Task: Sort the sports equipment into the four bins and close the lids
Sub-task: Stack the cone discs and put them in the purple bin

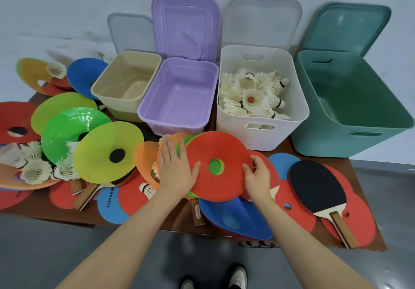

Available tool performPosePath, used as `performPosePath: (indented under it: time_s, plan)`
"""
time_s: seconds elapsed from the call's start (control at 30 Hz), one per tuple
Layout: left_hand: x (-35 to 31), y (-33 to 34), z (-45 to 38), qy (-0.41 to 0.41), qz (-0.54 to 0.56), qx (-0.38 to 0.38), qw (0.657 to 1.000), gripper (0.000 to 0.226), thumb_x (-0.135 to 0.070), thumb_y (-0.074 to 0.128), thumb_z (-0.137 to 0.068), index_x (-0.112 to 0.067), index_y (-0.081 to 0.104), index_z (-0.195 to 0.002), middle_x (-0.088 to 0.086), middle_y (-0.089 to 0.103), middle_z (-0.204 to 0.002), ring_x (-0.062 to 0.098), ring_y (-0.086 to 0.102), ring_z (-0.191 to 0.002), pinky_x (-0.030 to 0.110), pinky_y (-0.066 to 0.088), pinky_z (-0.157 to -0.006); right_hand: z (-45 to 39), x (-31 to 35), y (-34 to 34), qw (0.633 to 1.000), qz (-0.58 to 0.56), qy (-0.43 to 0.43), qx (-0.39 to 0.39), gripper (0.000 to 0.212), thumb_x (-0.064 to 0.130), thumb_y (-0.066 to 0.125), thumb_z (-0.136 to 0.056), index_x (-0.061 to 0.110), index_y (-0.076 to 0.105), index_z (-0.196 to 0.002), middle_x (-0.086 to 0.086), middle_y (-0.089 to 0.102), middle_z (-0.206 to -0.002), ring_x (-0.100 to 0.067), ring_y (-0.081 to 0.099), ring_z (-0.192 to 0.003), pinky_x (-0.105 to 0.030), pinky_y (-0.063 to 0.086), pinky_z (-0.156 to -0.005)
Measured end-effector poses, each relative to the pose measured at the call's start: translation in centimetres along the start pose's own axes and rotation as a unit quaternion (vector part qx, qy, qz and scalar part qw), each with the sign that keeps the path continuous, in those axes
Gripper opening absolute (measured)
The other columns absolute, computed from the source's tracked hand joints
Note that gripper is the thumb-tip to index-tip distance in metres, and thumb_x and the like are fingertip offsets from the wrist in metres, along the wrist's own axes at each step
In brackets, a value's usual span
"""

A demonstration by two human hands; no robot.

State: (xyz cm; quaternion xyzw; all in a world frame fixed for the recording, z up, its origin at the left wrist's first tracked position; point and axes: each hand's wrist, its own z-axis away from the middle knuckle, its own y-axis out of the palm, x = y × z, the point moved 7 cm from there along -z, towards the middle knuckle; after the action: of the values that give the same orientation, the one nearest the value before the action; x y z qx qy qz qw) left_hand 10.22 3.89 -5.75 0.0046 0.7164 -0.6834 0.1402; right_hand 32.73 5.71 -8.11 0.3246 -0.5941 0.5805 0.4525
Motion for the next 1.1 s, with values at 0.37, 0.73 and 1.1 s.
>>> performPosePath:
  time_s: [0.37,0.73,1.1]
  plan:
    - [1.1,0.7,-0.5,0.018,-0.043,0.003,0.999,0.075,-0.051,0.047,-0.084,-0.003,0.036,-0.14,0.029,0.024,-0.147,0.047,0.02,-0.136,0.054,0.021,-0.109,-0.2,-1.2,4.2,0.993,0.037,0.027,0.107,0.039,0.016,0.048,-0.095,0.025,0.036,-0.131,0.011,0.054,-0.109,-0.017,0.056,-0.104,-0.044,0.042,-0.098]
    - [3.2,-0.7,-1.3,0.025,0.11,0.006,0.994,0.076,-0.038,0.051,-0.091,-0.006,0.012,-0.147,0.014,0.024,-0.148,0.03,0.033,-0.128,0.042,0.032,-0.102,-0.3,0.5,3.3,0.995,-0.095,0.019,0.038,0.044,-0.002,0.048,-0.089,0.021,0.048,-0.127,0.008,0.059,-0.113,0.0,0.056,-0.102,-0.012,0.043,-0.081]
    - [3.8,-0.3,-2.2,0.044,0.167,0.032,0.984,0.076,-0.018,0.061,-0.086,-0.009,0.015,-0.146,0.013,0.03,-0.133,0.029,0.044,-0.114,0.032,0.04,-0.092,-0.3,-1.5,7.1,0.991,0.088,0.028,0.102,0.053,0.011,0.05,-0.092,0.024,0.033,-0.14,-0.007,0.043,-0.136,-0.027,0.038,-0.126,-0.048,0.027,-0.108]
